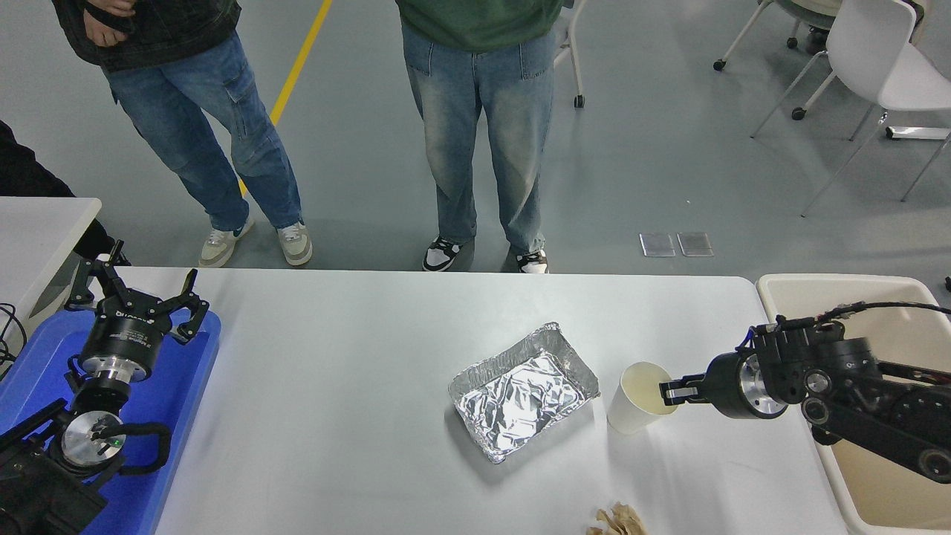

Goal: Clean the table surface

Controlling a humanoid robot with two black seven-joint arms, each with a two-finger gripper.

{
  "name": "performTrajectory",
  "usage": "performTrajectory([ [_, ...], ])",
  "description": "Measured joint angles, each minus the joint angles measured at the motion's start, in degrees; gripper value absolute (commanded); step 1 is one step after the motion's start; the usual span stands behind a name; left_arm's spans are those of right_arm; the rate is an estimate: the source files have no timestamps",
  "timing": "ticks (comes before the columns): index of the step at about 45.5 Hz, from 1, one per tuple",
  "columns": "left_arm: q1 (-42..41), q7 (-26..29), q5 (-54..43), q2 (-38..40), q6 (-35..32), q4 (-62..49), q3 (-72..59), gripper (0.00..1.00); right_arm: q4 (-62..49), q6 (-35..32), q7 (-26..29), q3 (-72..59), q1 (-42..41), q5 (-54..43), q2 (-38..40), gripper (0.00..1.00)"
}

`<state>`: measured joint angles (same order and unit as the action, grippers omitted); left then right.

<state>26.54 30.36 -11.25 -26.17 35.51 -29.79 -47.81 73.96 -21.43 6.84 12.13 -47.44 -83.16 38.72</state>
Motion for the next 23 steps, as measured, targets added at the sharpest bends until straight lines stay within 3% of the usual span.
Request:
performTrajectory([
  [11,0.00,0.00,0.00,0.00,0.00,0.00,0.00,1.00,1.50,-0.25,-0.27,0.47,-0.71,0.69,1.68,0.00],
  [23,0.03,-0.01,-0.01,0.00,0.00,0.00,0.00,1.00,8.20,-2.01,-1.55,0.80,-4.06,4.40,9.35,0.00],
])
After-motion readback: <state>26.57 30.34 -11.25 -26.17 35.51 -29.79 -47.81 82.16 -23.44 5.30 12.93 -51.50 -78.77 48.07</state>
